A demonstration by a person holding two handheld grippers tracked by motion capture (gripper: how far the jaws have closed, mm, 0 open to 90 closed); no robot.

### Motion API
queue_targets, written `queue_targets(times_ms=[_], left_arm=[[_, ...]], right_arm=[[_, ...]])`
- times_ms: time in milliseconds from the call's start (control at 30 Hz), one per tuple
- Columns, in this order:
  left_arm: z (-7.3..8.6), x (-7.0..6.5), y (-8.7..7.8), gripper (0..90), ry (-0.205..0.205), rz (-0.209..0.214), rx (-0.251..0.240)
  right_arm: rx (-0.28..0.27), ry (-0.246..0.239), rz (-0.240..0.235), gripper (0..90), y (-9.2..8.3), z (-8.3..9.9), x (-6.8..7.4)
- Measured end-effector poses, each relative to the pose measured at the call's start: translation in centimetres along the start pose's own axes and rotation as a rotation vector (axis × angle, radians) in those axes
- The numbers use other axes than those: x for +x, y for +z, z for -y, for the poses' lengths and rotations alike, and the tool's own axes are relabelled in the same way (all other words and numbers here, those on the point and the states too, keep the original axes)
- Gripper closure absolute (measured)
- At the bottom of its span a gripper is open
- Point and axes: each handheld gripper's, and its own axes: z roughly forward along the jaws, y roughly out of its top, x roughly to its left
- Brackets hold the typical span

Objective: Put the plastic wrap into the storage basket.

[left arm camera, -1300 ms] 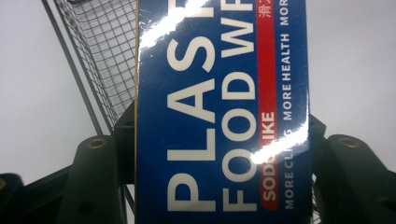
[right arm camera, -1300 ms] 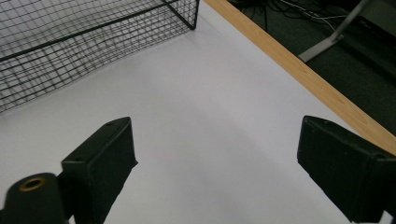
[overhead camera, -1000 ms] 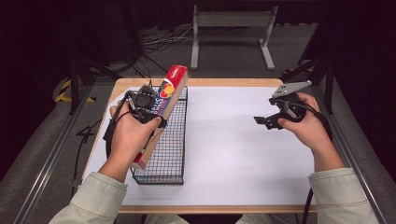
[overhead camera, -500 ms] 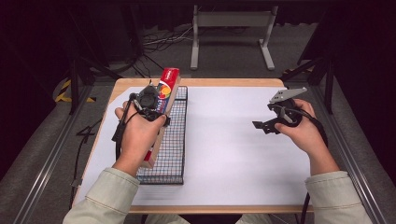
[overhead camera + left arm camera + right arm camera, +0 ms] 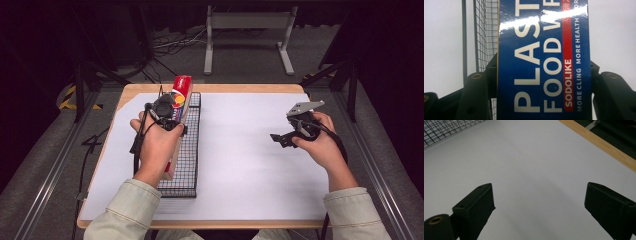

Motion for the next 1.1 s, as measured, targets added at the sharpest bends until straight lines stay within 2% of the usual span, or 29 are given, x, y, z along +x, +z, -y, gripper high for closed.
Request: queue_targets(times_ms=[267, 367, 433, 500, 567, 633, 733, 833, 900, 1000, 1100], left_arm=[[0.0, -0.3, 0.6, 40.2, -0.016, -0.004, 0.004], [0.1, -0.2, 0.9, 40.2, -0.023, -0.019, 0.011], [0.2, 0.0, 1.1, 40.2, -0.031, -0.011, 0.009], [0.3, 0.0, 1.3, 40.1, -0.031, -0.023, 0.007], [0.3, 0.2, 1.5, 40.1, -0.047, -0.023, 0.01], [0.4, 0.3, 1.6, 40.1, -0.058, -0.016, 0.009], [0.5, 0.5, 2.3, 40.1, -0.073, -0.018, 0.014], [0.5, 0.5, 2.6, 40.0, -0.071, -0.024, 0.019], [0.6, 0.5, 2.9, 40.0, -0.079, -0.009, 0.016], [0.6, 0.3, 3.2, 40.0, -0.075, -0.034, 0.014], [0.7, 0.2, 3.4, 40.0, -0.077, -0.031, 0.019]], right_arm=[[0.0, 0.003, 0.02, 8.9, 0.8, 1.0, 0.1], [-0.007, 0.01, 0.053, 8.8, 0.9, 1.3, 0.3], [-0.029, 0.02, 0.037, 8.8, 1.1, 1.5, 0.5], [-0.046, 0.026, 0.026, 8.6, 1.3, 1.8, 0.6], [-0.035, 0.023, 0.021, 8.3, 1.6, 1.8, 0.6], [-0.045, 0.04, 0.014, 8.1, 1.7, 1.9, 0.5], [-0.051, 0.03, 0.009, 8.1, 1.9, 1.8, 0.7], [-0.049, 0.029, 0.005, 8.0, 2.0, 1.7, 0.9], [-0.049, 0.028, 0.006, 7.9, 2.0, 1.7, 0.9], [-0.047, 0.026, 0.005, 7.7, 2.1, 1.8, 0.9], [-0.044, 0.029, -0.002, 7.7, 2.3, 1.8, 1.0]])
